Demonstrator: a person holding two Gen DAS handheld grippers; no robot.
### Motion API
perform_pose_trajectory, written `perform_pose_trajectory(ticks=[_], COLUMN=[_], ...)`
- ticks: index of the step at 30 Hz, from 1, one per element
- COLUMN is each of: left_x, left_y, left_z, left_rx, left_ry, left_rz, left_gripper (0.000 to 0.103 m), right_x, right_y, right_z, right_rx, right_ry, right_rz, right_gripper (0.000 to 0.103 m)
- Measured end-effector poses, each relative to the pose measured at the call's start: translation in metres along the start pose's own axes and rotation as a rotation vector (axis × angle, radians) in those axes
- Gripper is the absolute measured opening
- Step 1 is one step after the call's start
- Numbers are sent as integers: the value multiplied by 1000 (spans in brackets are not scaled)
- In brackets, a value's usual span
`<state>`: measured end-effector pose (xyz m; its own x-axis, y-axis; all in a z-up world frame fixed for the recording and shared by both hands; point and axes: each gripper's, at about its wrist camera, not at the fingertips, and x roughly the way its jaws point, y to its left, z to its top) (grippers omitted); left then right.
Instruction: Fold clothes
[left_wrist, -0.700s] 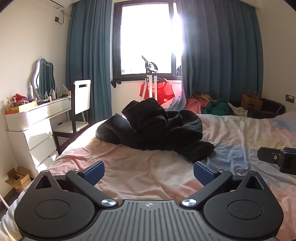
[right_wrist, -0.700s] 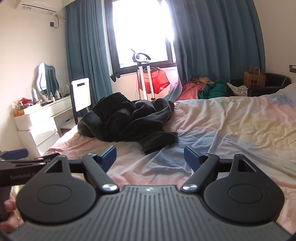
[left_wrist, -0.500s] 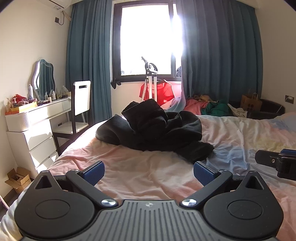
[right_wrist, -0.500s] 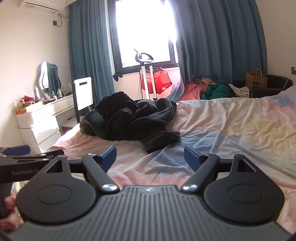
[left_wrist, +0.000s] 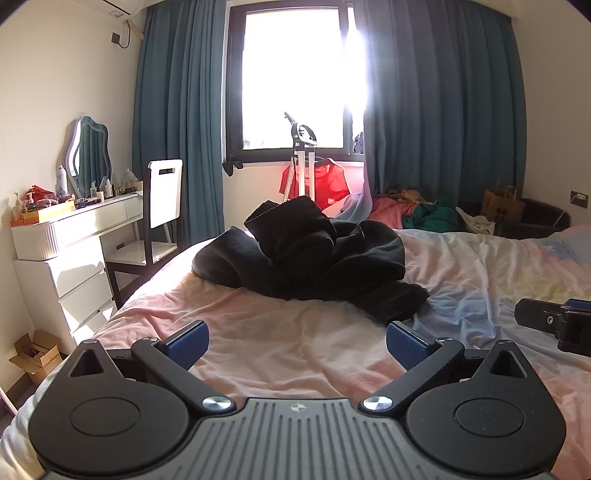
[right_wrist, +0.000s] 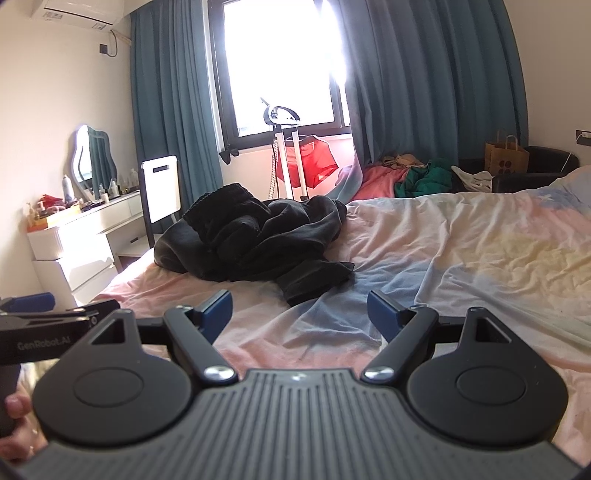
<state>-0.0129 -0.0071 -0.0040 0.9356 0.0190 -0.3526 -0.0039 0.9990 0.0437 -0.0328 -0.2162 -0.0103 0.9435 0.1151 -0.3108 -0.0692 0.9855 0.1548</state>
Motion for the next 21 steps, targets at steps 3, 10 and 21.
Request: perform_pose_trajectory(ticks=[3, 10, 21], left_x=[1, 4, 7], left_y=[0, -1, 0], left_z=[-1, -2, -4], left_rx=[2, -1, -4], left_ry=[1, 6, 3], left_rz=[1, 1, 4], left_gripper=[103, 103, 103], right_x=[0, 2, 1], right_y=[-1, -1, 0], right_z=[0, -1, -4], right_rx=[2, 5, 2], right_ry=[-2, -1, -14], right_rz=[-2, -5, -21], right_gripper=[82, 82, 82])
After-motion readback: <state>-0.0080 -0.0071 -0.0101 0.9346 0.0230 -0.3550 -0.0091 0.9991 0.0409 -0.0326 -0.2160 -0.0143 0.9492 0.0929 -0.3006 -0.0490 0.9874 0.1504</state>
